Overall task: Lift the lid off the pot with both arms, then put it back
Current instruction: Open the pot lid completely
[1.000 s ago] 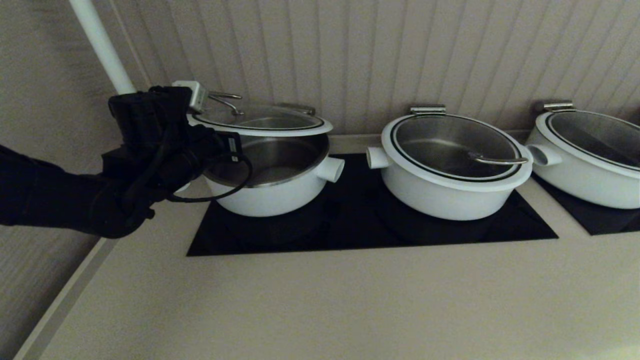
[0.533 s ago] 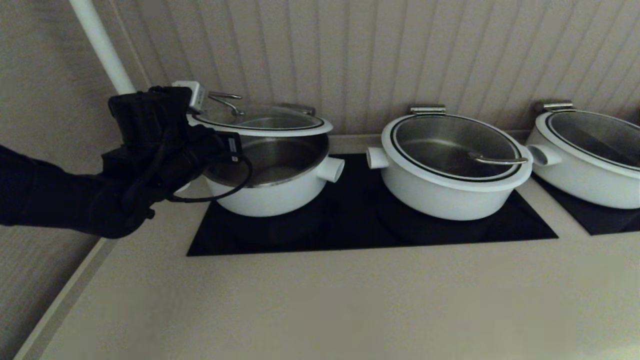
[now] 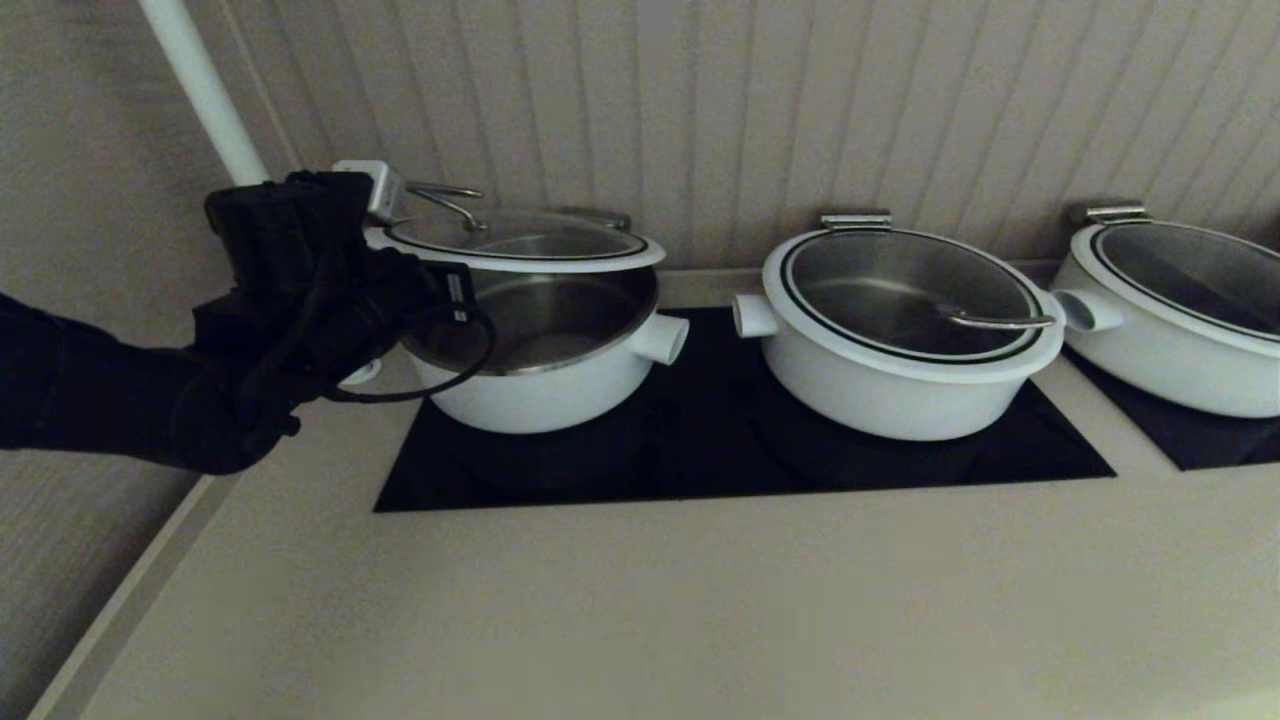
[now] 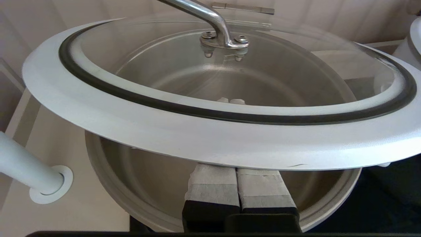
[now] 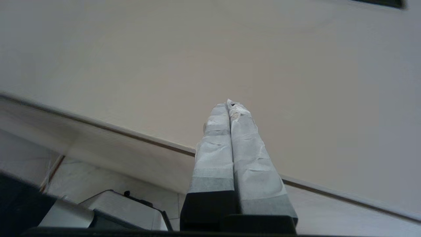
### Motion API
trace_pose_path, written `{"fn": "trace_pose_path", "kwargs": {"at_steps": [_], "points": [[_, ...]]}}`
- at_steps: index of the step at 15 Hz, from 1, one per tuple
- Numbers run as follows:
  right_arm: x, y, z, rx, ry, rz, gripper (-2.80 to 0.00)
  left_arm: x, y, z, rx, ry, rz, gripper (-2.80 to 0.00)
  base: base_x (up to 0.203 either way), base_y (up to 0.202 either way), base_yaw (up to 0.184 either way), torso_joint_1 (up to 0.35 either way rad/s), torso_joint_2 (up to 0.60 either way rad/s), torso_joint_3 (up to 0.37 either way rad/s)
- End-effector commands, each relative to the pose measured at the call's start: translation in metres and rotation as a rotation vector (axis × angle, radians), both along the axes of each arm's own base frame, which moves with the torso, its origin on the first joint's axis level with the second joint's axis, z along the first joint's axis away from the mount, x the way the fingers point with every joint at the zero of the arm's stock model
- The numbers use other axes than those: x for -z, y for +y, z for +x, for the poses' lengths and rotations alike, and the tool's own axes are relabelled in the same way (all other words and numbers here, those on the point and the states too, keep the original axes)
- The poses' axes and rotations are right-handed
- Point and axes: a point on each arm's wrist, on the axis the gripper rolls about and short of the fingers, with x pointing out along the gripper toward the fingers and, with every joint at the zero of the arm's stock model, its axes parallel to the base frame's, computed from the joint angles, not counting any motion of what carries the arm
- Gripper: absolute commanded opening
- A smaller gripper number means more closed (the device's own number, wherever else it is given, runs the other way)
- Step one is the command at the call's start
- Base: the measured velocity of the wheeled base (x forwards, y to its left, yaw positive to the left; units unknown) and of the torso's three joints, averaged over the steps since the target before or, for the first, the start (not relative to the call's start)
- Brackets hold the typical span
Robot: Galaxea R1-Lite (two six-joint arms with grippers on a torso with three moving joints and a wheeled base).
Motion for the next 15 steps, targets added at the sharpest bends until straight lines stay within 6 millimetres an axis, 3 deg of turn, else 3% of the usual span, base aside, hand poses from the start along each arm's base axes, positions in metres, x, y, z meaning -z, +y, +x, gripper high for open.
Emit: {"fn": "trace_pose_path", "kwargs": {"at_steps": [1, 5, 9, 15], "points": [[0.0, 0.0, 0.002, 0.072, 0.023, -0.006, -2.8, 0.0, 0.001, 0.0, -0.004, -0.004, -0.002, -2.8, 0.0, 0.0, 0.0, 0.0, 0.0, 0.0], [0.0, 0.0, -0.006, 0.231, -0.074, 0.013, -2.8, -0.001, 0.001, -0.001, -0.003, -0.006, 0.0, -2.8, 0.0, 0.0, 0.0, 0.0, 0.0, 0.0], [0.003, 0.001, -0.021, 0.258, -0.266, 0.044, -2.8, -0.001, 0.001, 0.0, -0.003, -0.007, 0.001, -2.8, 0.0, 0.0, 0.0, 0.0, 0.0, 0.0], [0.003, 0.001, -0.021, 0.264, -0.264, 0.055, -2.8, -0.009, 0.0, 0.004, -0.003, -0.036, -0.006, -2.8, 0.0, 0.0, 0.0, 0.0, 0.0, 0.0]]}}
